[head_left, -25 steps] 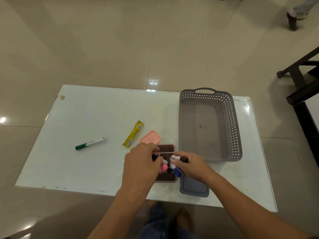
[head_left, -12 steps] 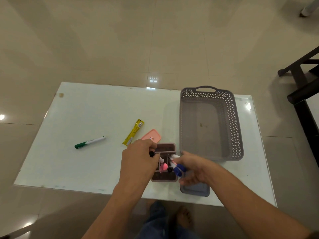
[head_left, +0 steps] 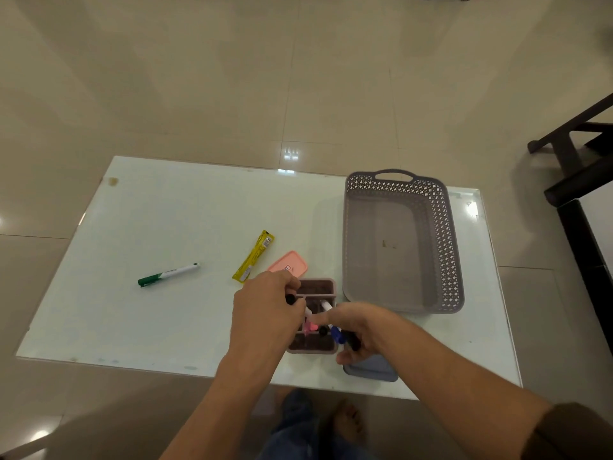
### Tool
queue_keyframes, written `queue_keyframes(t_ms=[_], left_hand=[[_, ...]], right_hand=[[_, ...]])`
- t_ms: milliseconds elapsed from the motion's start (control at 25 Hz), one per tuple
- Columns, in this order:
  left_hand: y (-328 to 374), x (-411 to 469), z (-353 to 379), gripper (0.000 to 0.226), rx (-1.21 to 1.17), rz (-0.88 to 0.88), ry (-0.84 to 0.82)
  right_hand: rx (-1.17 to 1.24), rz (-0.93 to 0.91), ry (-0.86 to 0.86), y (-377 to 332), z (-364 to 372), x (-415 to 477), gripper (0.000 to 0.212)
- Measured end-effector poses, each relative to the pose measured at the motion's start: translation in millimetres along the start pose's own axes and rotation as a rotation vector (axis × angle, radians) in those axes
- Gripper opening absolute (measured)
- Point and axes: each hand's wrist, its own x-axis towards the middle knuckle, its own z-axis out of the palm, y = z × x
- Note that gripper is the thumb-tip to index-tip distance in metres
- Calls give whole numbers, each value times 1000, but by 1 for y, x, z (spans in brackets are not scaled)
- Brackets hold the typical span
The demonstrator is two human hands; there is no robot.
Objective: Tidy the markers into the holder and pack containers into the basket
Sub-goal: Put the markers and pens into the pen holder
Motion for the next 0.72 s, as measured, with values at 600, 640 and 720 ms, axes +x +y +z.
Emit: queue_keyframes(t_ms=[600, 640, 720], left_hand=[[-2, 6, -4, 22, -26, 10, -27], [-3, 6, -4, 21, -23, 10, -29], [-2, 6, -2, 21, -24, 5, -44]], right_hand=[[-420, -55, 240, -29, -12, 17, 15], [-409, -32, 230, -28, -14, 17, 17], [-362, 23, 209, -26, -16, 17, 18]])
